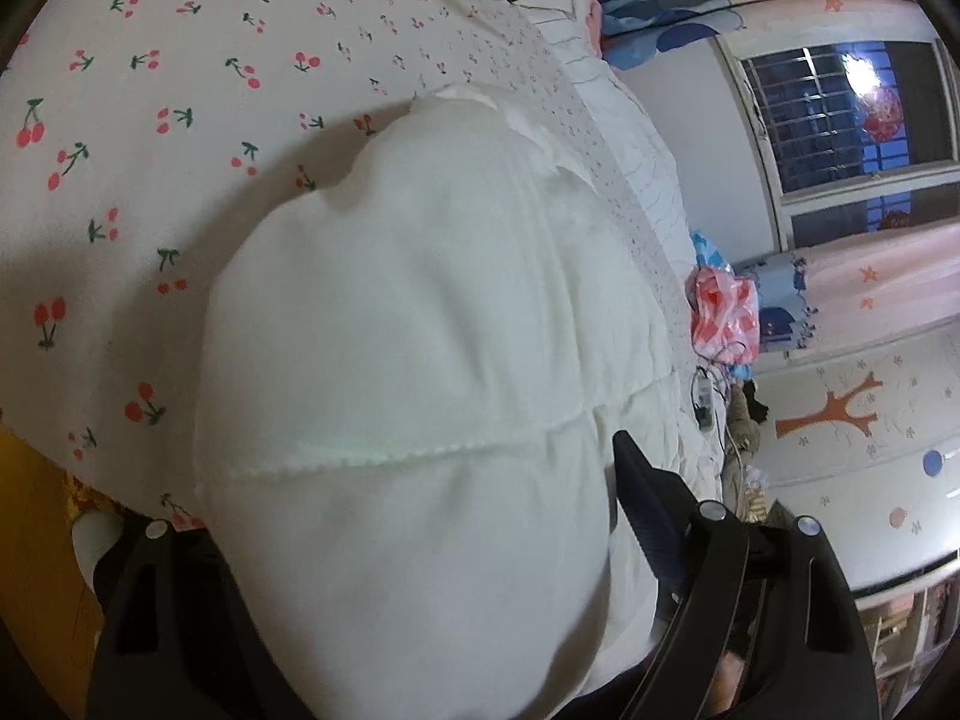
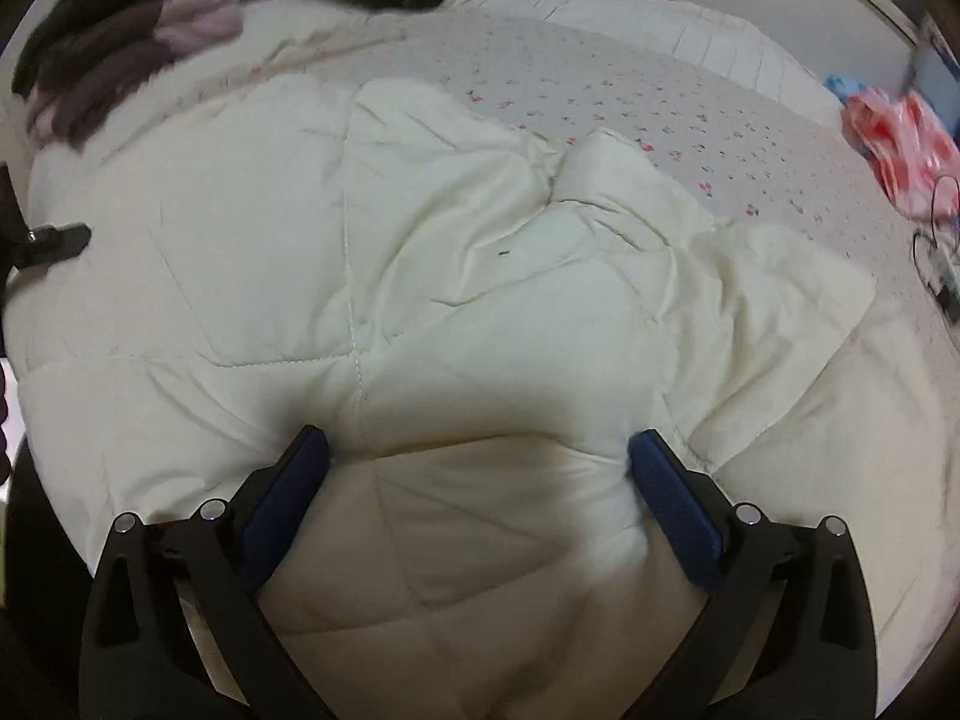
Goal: Fold large clothes
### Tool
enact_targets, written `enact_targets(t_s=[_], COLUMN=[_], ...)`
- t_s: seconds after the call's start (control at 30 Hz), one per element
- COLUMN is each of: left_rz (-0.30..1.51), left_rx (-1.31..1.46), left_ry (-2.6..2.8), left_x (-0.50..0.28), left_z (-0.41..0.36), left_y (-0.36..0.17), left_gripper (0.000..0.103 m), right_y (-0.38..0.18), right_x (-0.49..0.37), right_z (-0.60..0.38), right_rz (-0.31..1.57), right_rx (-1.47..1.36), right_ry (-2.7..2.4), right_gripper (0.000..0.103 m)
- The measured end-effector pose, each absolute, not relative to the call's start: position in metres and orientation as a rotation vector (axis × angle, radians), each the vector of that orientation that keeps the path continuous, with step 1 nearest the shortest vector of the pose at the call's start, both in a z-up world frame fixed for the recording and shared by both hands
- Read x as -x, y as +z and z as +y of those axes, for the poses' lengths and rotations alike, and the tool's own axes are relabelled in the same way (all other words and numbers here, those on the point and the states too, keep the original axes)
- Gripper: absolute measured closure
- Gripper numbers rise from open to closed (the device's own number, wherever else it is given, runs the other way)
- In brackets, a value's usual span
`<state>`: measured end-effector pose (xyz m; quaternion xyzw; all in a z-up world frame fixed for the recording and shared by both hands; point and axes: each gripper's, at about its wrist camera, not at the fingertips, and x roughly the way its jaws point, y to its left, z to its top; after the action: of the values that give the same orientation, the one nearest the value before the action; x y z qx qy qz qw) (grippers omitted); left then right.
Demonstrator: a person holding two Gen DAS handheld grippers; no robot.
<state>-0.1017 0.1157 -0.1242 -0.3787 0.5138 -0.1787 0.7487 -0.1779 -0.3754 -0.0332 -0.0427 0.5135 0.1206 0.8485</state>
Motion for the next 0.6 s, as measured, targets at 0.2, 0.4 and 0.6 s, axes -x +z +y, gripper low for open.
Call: enact_targets(t_s=[0.2,0.4,0.6], left_rz=[1.08,1.039,0.997], left_rx=[0.777,0.757,0.765], left_ry=[-0.37,-0.372,-0.408], left_x=[0.106,0.11,0.112], left_z=[0.115,0.109,0.106], left_y=[-0.11,-0.098,-0.088], left_gripper=[0.022,0.022,0.023], right_y=[-0.011,0.004,-0.023], right_x=[0.215,0.226,0.232], right_z=[-0.372,-0.376,-0.366], right_rz=[1.063,0.994,1.067], right_rx=[0.099,0.077,0.192], right_ry=[0.273,0.275,0.285], right_gripper=[0.006,0.006,0.006])
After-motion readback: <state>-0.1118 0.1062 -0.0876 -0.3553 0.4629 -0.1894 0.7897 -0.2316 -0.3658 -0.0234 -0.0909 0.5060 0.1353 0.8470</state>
